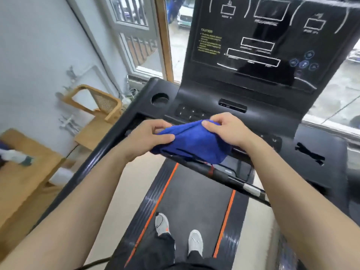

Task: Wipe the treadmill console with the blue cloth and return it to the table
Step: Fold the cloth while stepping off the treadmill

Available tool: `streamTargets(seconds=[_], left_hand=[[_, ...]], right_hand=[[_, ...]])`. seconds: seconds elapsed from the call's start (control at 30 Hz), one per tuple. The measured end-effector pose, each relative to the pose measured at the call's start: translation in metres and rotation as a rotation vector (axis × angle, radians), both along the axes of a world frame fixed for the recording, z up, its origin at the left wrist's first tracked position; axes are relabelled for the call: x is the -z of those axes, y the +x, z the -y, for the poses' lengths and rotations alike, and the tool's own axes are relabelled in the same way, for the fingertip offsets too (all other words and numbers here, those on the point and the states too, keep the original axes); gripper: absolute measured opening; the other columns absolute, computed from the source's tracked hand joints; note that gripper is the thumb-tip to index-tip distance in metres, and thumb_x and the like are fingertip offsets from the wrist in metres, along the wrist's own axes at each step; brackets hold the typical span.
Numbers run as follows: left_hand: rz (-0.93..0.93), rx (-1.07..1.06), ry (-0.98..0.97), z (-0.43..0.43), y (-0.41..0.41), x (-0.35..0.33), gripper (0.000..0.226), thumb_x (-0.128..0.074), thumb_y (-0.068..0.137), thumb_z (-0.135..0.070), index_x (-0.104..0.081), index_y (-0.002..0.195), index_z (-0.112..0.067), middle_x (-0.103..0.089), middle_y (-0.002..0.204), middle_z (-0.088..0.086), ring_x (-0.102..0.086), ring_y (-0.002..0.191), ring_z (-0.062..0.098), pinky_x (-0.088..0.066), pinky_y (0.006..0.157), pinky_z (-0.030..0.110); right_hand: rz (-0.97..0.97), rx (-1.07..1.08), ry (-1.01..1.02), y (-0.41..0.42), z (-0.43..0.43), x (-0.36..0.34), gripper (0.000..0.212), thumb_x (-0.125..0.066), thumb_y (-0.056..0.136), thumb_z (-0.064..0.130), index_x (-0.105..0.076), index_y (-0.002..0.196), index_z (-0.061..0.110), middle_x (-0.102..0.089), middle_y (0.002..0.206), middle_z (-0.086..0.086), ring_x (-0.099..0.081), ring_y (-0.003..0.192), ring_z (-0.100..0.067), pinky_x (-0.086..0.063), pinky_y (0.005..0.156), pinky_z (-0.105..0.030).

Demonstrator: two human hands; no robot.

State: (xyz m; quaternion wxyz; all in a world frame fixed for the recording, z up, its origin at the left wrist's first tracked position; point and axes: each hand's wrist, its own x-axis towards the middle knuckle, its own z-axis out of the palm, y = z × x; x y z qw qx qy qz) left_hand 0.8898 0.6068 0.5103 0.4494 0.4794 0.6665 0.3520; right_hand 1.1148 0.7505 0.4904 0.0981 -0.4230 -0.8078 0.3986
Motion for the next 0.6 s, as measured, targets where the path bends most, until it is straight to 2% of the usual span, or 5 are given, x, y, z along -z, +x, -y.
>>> streamTargets(seconds=[0.17, 0.27, 0.4, 0.5, 0.6], left_hand=[[-0.043, -0.298, -0.031, 0.105, -0.045, 0.001, 0.022, -0.081, 0.074, -0.033, -0.07, 0.085, -0.017, -0.071, 0.076, 0.001, -0.062, 0.071, 0.012, -0.046, 0.071, 0.032], [-0.032, -0.501, -0.032, 0.178, -0.067, 0.0, 0.02, -0.08, 0.084, -0.017, -0.065, 0.087, -0.004, -0.066, 0.068, -0.001, -0.058, 0.06, 0.006, -0.045, 0.056, 0.018], [-0.026, -0.781, -0.044, 0.291, -0.09, 0.002, 0.034, -0.078, 0.085, -0.028, -0.052, 0.066, -0.016, -0.052, 0.05, -0.012, -0.047, 0.047, 0.002, -0.034, 0.046, 0.014], [0.035, -0.932, -0.133, 0.388, -0.086, 0.003, 0.039, -0.076, 0.087, -0.034, -0.051, 0.062, -0.017, -0.053, 0.051, -0.008, -0.046, 0.044, 0.005, -0.035, 0.044, 0.015], [0.251, -1.134, -0.097, 0.486, -0.07, 0.012, 0.018, -0.075, 0.088, -0.023, -0.069, 0.077, -0.01, -0.071, 0.07, 0.004, -0.063, 0.057, 0.009, -0.049, 0.051, 0.018]], right_hand=[[-0.249, -0.231, -0.148, -0.073, 0.054, -0.042, 0.047, -0.065, 0.097, 0.038, -0.048, 0.06, 0.016, -0.035, 0.057, 0.006, -0.033, 0.055, -0.009, -0.028, 0.054, -0.025], [-0.203, -0.452, -0.248, -0.117, 0.094, -0.056, 0.028, -0.069, 0.096, 0.025, -0.069, 0.069, 0.019, -0.059, 0.058, 0.014, -0.052, 0.055, -0.001, -0.038, 0.052, -0.013], [-0.088, -0.672, -0.395, -0.169, 0.153, -0.05, 0.01, -0.07, 0.091, 0.001, -0.075, 0.098, 0.006, -0.073, 0.076, -0.003, -0.066, 0.067, -0.008, -0.048, 0.06, -0.015], [-0.003, -0.741, -0.445, -0.213, 0.225, -0.035, 0.012, -0.079, 0.084, 0.004, -0.07, 0.082, 0.01, -0.067, 0.066, -0.001, -0.06, 0.062, -0.013, -0.045, 0.059, -0.021], [0.079, -0.845, -0.497, -0.251, 0.32, -0.019, 0.022, -0.084, 0.081, 0.013, -0.068, 0.067, 0.019, -0.062, 0.07, -0.006, -0.057, 0.067, -0.019, -0.044, 0.064, -0.032]])
